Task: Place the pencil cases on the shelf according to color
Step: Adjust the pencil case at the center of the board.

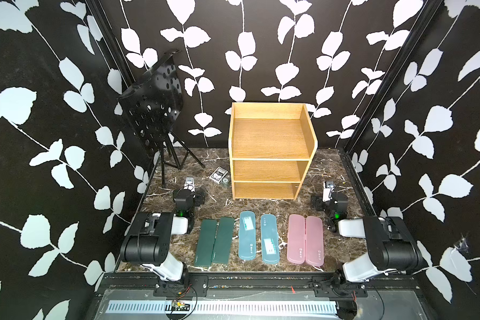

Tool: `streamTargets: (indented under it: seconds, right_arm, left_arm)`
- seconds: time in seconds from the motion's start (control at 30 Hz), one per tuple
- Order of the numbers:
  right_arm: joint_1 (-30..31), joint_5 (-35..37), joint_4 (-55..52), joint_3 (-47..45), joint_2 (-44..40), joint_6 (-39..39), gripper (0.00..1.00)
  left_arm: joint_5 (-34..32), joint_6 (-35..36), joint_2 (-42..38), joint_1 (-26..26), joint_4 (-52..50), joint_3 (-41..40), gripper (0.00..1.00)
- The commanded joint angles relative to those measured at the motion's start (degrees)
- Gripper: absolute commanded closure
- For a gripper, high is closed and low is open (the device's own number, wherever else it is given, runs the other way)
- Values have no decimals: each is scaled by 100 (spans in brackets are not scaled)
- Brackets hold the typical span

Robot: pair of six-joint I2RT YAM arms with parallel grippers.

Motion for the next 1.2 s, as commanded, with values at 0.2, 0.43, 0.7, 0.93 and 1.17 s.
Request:
streamTargets:
  seconds: [0.2, 0.43, 0.7, 0.93, 1.17]
  right_arm:
    - [-14, -14, 190, 182, -54, -2, 1]
    - [-17, -21, 179, 189, -42, 2, 1]
    - [-5, 723, -351, 398, -405, 283, 1]
    - [245, 1786, -4541, 1834, -1457, 1217, 1]
    - [442, 1044, -6678, 1975, -2564, 2486, 5]
  left_arm:
    - [9, -40, -118, 15, 61, -34, 1]
    - [5, -37, -112, 20, 58, -33, 1]
    - [-87, -38, -157, 20, 156, -64, 2]
    - [-736, -561, -1281, 6, -1767, 278, 15]
    - [-1615, -2343, -3134, 10, -5171, 698, 4]
